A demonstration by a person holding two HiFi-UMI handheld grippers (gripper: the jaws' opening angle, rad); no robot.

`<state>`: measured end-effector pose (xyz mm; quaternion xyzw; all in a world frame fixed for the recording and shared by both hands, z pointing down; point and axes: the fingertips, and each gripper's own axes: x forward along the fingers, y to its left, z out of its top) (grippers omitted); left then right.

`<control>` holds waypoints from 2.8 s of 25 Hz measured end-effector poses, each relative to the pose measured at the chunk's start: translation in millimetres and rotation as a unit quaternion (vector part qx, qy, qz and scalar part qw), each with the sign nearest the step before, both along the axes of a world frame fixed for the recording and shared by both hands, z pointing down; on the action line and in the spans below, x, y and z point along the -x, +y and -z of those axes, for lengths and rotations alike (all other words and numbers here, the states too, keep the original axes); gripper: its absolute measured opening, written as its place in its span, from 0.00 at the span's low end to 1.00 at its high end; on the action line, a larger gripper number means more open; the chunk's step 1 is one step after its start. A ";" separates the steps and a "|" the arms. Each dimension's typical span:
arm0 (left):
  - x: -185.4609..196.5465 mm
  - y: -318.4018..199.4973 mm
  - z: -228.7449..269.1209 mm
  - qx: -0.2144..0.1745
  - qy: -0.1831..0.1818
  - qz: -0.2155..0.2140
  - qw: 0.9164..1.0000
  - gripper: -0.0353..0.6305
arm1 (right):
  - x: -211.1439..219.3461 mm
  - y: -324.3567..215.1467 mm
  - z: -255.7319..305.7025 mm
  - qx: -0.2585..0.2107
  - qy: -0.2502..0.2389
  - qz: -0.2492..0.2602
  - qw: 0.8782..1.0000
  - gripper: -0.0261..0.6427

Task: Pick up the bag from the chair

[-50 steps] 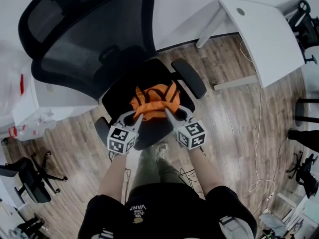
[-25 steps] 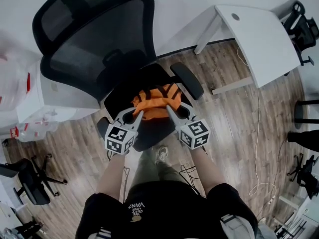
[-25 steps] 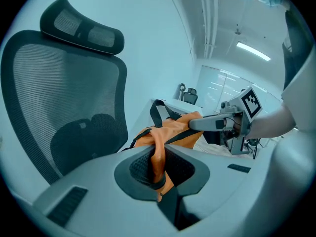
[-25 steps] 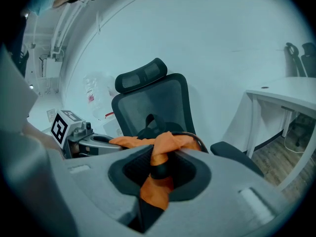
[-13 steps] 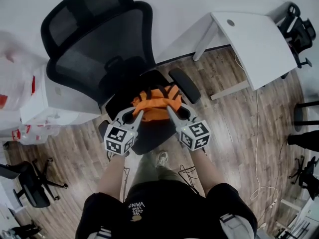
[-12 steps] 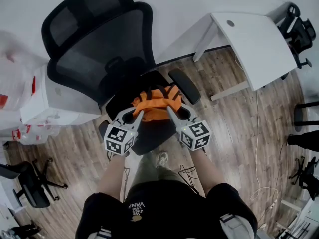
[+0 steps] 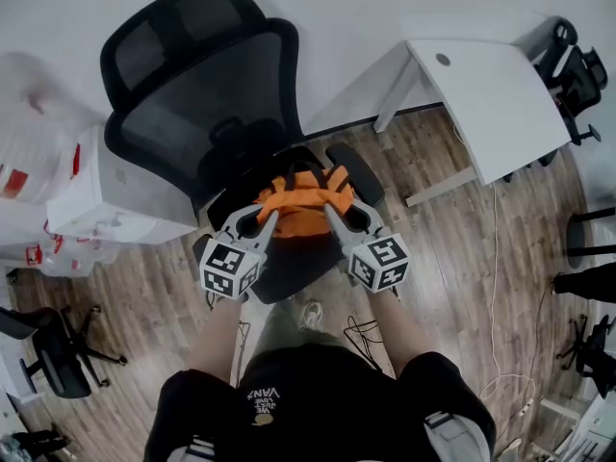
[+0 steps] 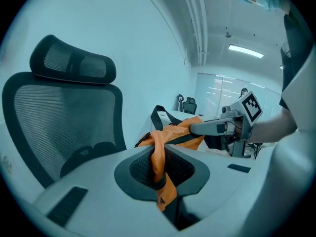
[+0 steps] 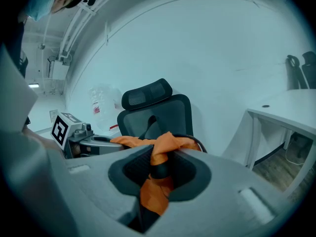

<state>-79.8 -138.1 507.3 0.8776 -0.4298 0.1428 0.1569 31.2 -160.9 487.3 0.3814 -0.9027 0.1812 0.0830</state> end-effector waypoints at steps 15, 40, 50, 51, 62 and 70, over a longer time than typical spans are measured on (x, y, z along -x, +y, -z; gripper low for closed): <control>-0.2 5.8 53.5 -0.045 -0.002 0.001 0.999 0.12 | -1.2 5.8 52.2 -0.037 -0.010 0.003 0.999 0.16; 0.6 32.1 127.6 -0.113 -0.005 -0.007 0.994 0.12 | -2.7 36.7 123.9 -0.090 -0.028 -0.001 0.996 0.16; 3.3 35.3 156.1 -0.143 -0.009 -0.009 0.990 0.12 | -0.8 41.9 151.7 -0.113 -0.039 0.001 0.993 0.16; 2.8 35.9 158.9 -0.146 -0.009 -0.009 0.989 0.12 | -1.4 42.6 154.2 -0.115 -0.040 0.001 0.993 0.16; 4.9 42.7 186.9 -0.176 -0.004 -0.008 0.984 0.12 | -0.5 49.1 183.5 -0.140 -0.050 0.002 0.989 0.16; 6.7 46.9 202.0 -0.193 -0.006 -0.010 0.981 0.12 | 0.4 54.0 198.5 -0.152 -0.059 0.003 0.987 0.16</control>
